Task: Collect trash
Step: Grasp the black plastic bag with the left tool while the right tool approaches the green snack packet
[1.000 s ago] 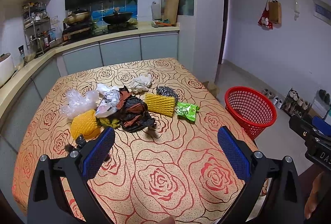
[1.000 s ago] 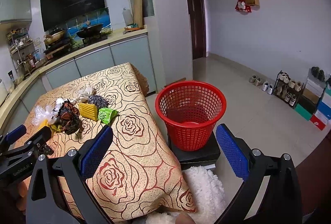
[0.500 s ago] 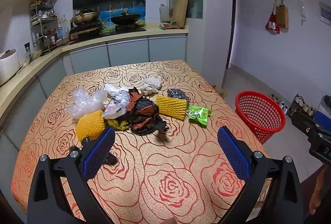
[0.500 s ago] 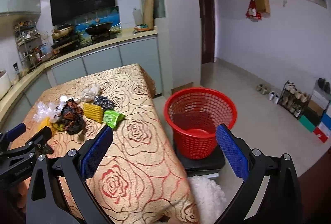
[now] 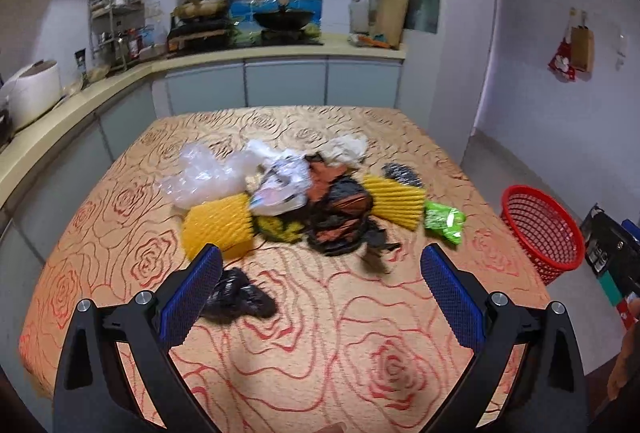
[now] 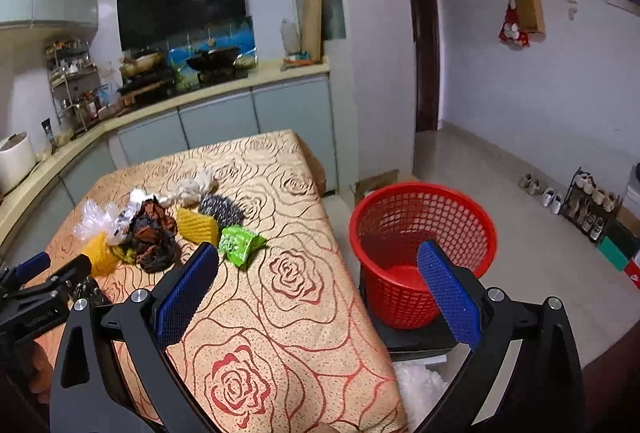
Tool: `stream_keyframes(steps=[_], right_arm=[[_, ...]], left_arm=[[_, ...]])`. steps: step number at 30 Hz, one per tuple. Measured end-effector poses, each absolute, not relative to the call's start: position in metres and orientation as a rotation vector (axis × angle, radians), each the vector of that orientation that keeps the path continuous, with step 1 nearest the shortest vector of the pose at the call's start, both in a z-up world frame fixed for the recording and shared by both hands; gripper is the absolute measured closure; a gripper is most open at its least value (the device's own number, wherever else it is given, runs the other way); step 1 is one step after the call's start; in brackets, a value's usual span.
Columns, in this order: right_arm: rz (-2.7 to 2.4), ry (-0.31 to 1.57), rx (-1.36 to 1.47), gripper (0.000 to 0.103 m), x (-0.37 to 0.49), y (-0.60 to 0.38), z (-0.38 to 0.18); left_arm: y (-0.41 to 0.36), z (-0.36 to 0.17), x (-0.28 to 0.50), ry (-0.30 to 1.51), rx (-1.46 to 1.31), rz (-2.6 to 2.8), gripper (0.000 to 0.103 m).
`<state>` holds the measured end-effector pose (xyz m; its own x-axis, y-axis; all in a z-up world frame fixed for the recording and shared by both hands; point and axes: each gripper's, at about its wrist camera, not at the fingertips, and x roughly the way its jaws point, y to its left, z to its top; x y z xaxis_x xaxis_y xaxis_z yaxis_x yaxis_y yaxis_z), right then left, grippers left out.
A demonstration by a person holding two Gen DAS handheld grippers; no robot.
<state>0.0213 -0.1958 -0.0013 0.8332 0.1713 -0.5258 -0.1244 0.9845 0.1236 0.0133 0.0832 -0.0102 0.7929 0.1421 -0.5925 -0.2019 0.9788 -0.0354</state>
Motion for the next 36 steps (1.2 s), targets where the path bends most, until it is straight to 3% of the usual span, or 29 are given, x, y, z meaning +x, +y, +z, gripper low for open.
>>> stream_keyframes(steps=[16, 30, 32, 36], right_arm=[[0.26, 0.698, 0.053, 0.006, 0.064, -0.165, -0.026], [0.25, 0.734, 0.031, 0.006, 0.085, -0.154, -0.032], [0.243, 0.743, 0.03, 0.006, 0.088, -0.155, -0.034], [0.241, 0.756, 0.027, 0.006, 0.092, -0.155, -0.036]], left_arm=[[0.183, -0.031, 0.0, 0.684, -0.165, 0.329, 0.007], [0.175, -0.066, 0.038, 0.797, -0.212, 0.265, 0.008], [0.172, -0.069, 0.042, 0.806, -0.194, 0.26, 0.011], [0.172, -0.079, 0.051, 0.85, -0.193, 0.26, 0.027]])
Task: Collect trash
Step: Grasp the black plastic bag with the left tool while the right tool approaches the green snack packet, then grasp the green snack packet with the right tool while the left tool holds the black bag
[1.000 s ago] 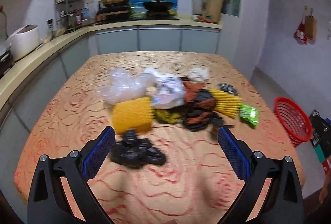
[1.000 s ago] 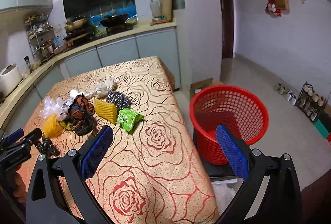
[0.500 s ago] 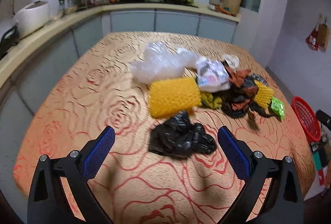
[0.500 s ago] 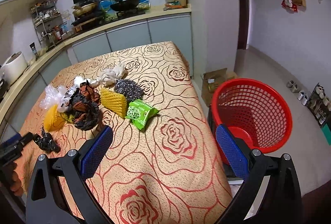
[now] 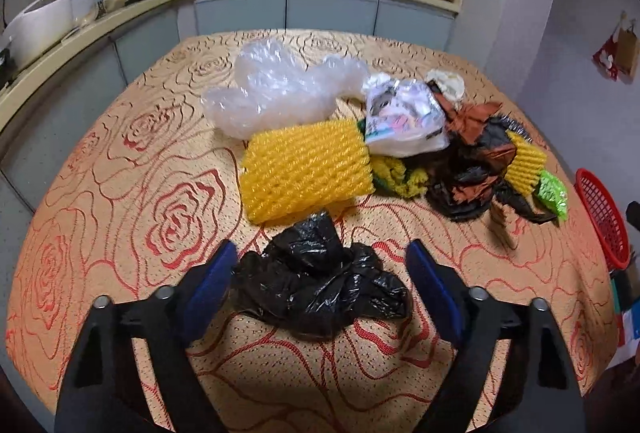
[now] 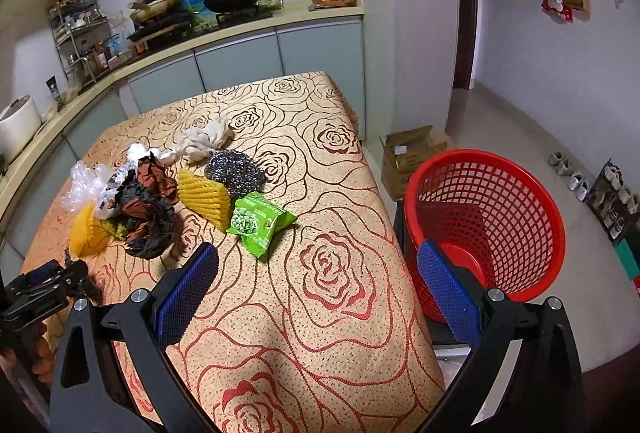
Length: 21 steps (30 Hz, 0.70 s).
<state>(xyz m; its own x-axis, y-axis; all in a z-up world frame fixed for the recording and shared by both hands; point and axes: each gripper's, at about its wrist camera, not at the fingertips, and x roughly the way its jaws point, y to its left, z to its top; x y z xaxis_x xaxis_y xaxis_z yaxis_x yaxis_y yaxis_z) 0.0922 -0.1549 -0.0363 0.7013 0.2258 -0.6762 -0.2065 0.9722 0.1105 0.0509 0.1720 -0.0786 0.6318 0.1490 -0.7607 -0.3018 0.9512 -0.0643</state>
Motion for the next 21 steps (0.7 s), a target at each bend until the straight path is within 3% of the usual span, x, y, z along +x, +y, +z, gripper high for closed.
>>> stream_keyframes(steps=[12, 21], right_arm=[[0.302, 0.801, -0.01, 0.006, 0.117, -0.132, -0.048], [0.334, 0.839, -0.035, 0.006, 0.146, -0.109, -0.064]], left_arm=[[0.179, -0.083, 0.055, 0.851, -0.209, 0.243, 0.062], [0.182, -0.071, 0.049, 0.798, -0.212, 0.241, 0.066]])
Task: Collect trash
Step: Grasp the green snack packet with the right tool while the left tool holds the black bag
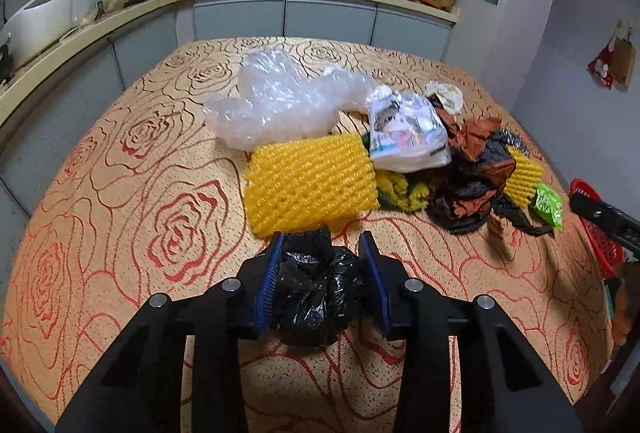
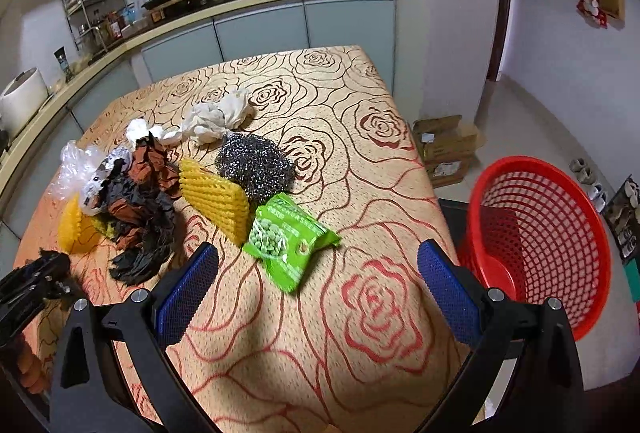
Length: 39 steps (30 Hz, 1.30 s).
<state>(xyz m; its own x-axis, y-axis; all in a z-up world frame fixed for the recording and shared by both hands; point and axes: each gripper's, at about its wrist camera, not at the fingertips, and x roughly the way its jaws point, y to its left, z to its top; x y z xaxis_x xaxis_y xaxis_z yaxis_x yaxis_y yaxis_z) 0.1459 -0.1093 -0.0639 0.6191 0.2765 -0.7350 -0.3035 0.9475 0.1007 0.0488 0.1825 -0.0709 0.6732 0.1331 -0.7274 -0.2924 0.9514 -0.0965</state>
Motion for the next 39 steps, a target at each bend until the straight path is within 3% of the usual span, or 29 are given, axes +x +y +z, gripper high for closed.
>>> stream_keyframes(steps=[4, 16, 29, 39], right_arm=[[0.344, 0.868, -0.061, 0.006, 0.159, -0.099, -0.075], [0.377, 0.924, -0.1, 0.039, 0.181, -0.084, -0.094], [0.397, 0.923, -0.041, 0.053, 0.171, -0.097, -0.089], [0.395, 0.878, -0.022, 0.053, 0.157, -0.108, -0.074]], left_arm=[[0.183, -0.061, 0.044, 0.759, -0.214, 0.244, 0.066], [0.18, -0.052, 0.046, 0.741, -0.19, 0.246, 0.066], [0.178, -0.05, 0.048, 0.734, -0.186, 0.247, 0.066], [0.169, -0.044, 0.044, 0.718, -0.17, 0.25, 0.066]])
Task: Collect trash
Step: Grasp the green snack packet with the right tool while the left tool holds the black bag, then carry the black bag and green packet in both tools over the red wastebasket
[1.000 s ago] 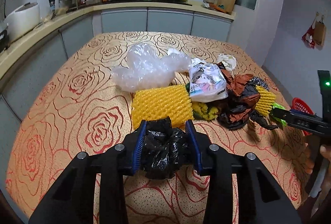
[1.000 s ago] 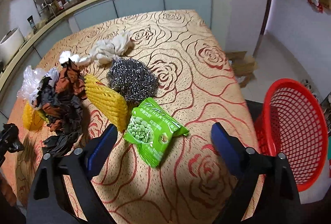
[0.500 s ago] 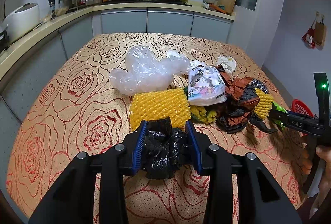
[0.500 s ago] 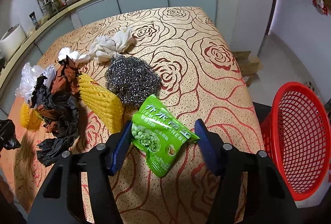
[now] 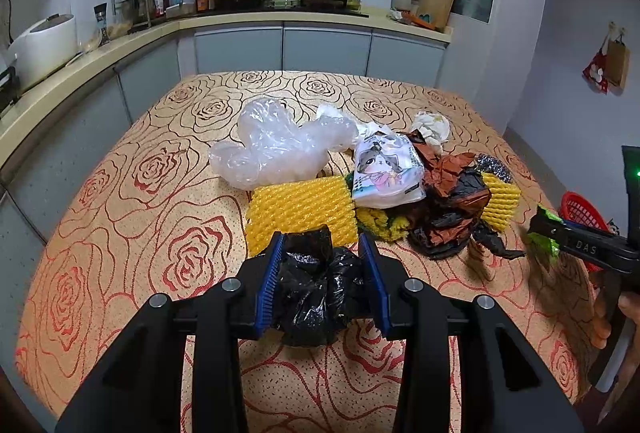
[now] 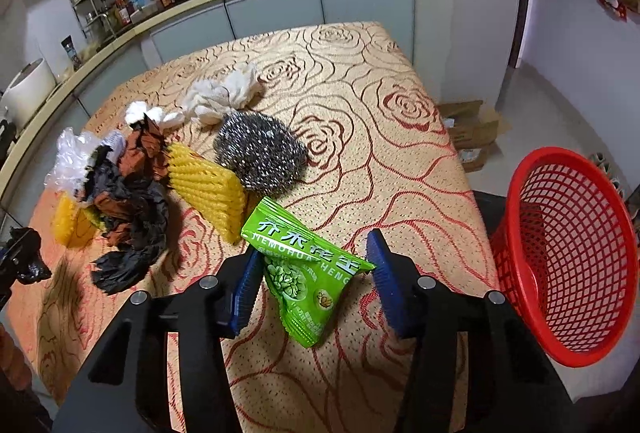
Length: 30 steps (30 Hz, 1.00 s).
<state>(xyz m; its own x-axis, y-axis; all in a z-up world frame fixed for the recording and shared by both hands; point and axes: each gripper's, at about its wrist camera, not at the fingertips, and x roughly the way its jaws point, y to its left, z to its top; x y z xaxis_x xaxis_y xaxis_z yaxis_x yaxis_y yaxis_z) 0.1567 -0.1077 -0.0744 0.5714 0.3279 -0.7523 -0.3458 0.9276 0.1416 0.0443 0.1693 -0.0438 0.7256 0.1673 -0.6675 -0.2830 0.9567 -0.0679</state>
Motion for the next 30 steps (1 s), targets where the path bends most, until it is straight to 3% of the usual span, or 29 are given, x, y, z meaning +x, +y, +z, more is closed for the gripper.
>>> stream_keyframes(steps=[30], right_arm=[[0.424, 0.684, 0.022, 0.053, 0.111, -0.132, 0.009]], left_arm=[[0.122, 0.002, 0.055, 0.61, -0.1, 0.163, 0.066]])
